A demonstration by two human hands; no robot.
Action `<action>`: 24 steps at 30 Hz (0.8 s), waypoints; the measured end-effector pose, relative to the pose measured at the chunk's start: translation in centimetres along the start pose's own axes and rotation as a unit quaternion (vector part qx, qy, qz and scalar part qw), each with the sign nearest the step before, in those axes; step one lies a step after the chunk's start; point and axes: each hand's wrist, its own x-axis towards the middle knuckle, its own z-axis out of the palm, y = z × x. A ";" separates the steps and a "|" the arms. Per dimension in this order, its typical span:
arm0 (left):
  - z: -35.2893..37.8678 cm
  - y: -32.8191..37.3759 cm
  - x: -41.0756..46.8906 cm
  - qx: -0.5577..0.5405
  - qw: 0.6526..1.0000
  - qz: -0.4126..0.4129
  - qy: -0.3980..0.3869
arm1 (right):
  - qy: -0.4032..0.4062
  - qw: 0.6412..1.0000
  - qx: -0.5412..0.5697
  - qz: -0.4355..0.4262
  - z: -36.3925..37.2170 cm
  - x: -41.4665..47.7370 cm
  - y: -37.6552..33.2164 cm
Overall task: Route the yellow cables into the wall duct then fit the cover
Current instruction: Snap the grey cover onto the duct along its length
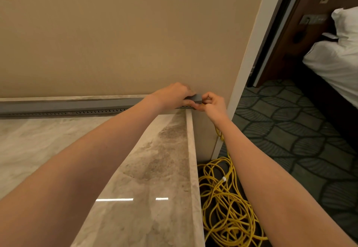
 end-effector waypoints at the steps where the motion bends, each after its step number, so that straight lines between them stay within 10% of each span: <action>1: 0.0 0.0 0.2 0.001 1.000 -0.002 -0.005 | -0.009 1.000 0.000 0.001 -0.1 0.1 0.1; 24: 3.3 1.6 -0.4 0.173 0.982 -0.058 0.045 | -0.103 0.993 -0.062 0.020 -1.1 -0.3 -1.2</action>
